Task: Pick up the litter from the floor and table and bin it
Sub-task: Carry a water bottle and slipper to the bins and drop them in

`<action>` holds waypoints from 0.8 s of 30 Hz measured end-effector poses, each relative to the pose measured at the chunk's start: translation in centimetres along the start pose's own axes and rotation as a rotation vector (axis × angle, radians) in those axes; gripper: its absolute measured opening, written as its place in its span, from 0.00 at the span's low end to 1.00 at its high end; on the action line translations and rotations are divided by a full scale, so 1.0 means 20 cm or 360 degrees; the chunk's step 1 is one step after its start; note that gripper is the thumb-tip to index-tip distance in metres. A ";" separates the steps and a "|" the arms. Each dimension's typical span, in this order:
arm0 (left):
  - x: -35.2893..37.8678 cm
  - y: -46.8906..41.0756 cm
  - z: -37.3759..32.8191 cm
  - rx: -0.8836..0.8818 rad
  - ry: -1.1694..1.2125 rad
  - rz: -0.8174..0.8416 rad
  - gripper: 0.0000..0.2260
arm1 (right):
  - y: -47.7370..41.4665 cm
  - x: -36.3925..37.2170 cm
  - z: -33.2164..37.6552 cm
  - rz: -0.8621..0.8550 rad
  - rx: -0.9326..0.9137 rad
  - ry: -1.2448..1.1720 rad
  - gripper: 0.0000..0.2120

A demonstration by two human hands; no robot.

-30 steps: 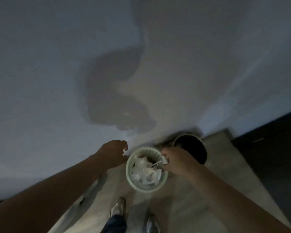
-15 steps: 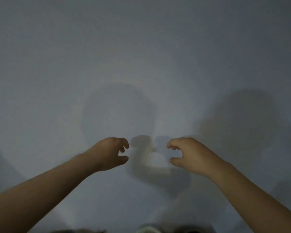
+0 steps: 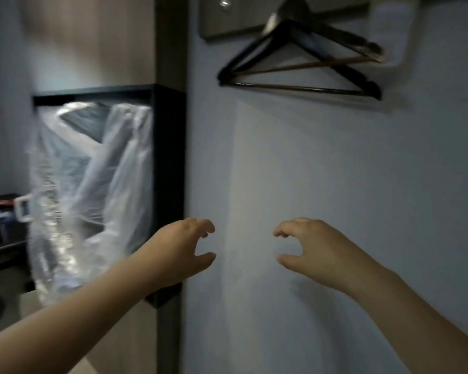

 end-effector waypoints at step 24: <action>-0.48 1.45 1.88 -0.1333 -0.0465 -0.0060 0.23 | -1.06 1.16 2.25 0.0390 -0.1284 -0.0344 0.19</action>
Point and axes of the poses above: each hand's wrist, its own y-axis away from the middle knuckle, its own x-axis out of the palm, z = x × y, the point moved 4 cm from there along -y, towards the middle knuckle, and after that the axes turned 6 degrees about -y, right-handed, at the moved point
